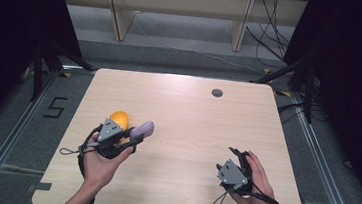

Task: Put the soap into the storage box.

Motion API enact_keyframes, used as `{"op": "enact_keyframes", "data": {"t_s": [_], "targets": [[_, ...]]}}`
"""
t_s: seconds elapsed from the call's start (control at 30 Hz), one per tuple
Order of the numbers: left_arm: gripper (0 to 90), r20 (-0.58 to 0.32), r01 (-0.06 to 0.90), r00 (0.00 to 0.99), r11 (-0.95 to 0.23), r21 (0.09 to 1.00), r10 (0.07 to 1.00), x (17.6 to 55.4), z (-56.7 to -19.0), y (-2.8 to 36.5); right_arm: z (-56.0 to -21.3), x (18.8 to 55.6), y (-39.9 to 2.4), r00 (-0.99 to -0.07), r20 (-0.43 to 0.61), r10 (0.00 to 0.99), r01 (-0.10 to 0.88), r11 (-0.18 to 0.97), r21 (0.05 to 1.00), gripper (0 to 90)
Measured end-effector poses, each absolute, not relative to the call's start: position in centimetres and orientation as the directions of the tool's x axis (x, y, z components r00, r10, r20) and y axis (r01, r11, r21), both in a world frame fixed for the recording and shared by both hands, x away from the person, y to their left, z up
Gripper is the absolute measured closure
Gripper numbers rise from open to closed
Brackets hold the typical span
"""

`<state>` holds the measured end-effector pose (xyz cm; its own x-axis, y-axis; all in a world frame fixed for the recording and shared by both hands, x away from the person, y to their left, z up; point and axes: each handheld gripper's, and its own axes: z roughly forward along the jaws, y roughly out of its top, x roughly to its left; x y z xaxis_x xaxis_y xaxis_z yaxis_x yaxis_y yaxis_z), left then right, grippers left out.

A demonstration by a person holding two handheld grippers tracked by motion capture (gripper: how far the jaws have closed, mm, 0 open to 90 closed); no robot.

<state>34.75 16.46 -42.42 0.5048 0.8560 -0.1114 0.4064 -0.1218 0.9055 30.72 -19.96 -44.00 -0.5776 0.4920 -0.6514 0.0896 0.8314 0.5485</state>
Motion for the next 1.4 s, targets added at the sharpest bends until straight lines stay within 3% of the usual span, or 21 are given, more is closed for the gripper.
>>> {"op": "enact_keyframes", "data": {"t_s": [1.4], "targets": [[58.9,-0.084,0.403,0.388,-0.087,0.911,0.918,35.5,-42.5,19.8,-43.8,30.9,-20.2,-0.569,-0.664,0.485,0.095,0.840,0.534,34.6]]}}
